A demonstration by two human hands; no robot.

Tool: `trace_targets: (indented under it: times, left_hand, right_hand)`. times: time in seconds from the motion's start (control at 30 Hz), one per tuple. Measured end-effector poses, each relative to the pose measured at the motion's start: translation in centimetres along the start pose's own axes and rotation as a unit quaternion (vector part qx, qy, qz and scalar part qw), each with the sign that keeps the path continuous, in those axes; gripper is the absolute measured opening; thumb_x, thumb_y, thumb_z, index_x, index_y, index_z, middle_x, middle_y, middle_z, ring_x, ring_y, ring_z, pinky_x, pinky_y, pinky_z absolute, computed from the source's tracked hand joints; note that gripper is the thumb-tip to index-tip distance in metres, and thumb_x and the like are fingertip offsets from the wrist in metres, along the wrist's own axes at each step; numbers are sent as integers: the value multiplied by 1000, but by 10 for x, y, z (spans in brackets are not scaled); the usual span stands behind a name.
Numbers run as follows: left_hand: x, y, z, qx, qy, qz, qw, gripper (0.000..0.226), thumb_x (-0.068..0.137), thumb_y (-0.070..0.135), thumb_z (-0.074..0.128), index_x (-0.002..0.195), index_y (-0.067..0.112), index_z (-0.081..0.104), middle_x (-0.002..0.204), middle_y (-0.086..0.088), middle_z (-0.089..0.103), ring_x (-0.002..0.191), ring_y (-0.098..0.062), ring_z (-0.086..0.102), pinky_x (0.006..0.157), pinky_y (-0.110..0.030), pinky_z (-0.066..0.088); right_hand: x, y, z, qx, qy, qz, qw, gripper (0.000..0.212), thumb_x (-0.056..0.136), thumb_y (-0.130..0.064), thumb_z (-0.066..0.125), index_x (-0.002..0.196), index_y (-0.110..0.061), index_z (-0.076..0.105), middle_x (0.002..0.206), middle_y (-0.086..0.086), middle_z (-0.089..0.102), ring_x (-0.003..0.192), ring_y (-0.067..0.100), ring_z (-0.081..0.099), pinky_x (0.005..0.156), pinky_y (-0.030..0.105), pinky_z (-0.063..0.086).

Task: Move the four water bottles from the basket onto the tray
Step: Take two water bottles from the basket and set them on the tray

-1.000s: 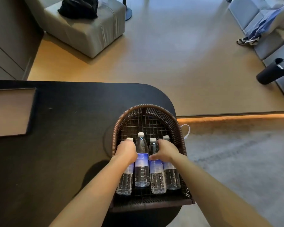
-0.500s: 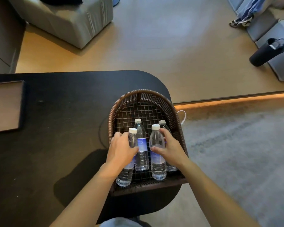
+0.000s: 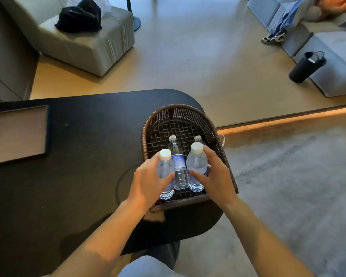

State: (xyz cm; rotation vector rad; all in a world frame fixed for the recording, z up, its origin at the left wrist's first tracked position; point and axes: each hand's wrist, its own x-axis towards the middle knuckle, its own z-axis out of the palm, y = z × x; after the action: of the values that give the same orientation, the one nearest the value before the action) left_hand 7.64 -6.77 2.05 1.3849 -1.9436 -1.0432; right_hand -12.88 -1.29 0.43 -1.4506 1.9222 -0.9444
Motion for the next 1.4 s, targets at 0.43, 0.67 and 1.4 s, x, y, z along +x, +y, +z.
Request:
trace_targets:
  times: [0.43, 0.67, 1.4]
  left_hand:
    - [-63, 9, -99, 7, 127, 64, 990, 70, 78, 46, 83, 140, 27, 57, 129, 8, 70, 116, -4, 65, 94, -21, 56]
    - [-95, -30, -171, 30, 217, 6, 976, 71, 76, 38, 88, 139, 27, 58, 128, 7, 70, 118, -12, 66, 94, -37, 61]
    - [-63, -268, -444, 70, 310, -124, 940, 63, 75, 36, 88, 131, 15, 66, 113, 0, 72, 104, -13, 69, 88, -37, 61]
  right_hand:
    - [-41, -106, 40, 31, 21, -153, 988, 79, 82, -25, 84, 149, -28, 42, 144, -5, 59, 133, 13, 56, 105, 32, 53]
    - [-36, -164, 90, 116, -48, -200, 972, 78, 87, -18, 82, 140, -54, 38, 136, -28, 55, 126, -7, 55, 99, 12, 48]
    - [61, -347, 403, 81, -151, -131, 976, 76, 80, -18, 87, 147, -28, 52, 136, -7, 66, 124, 15, 63, 102, 40, 57]
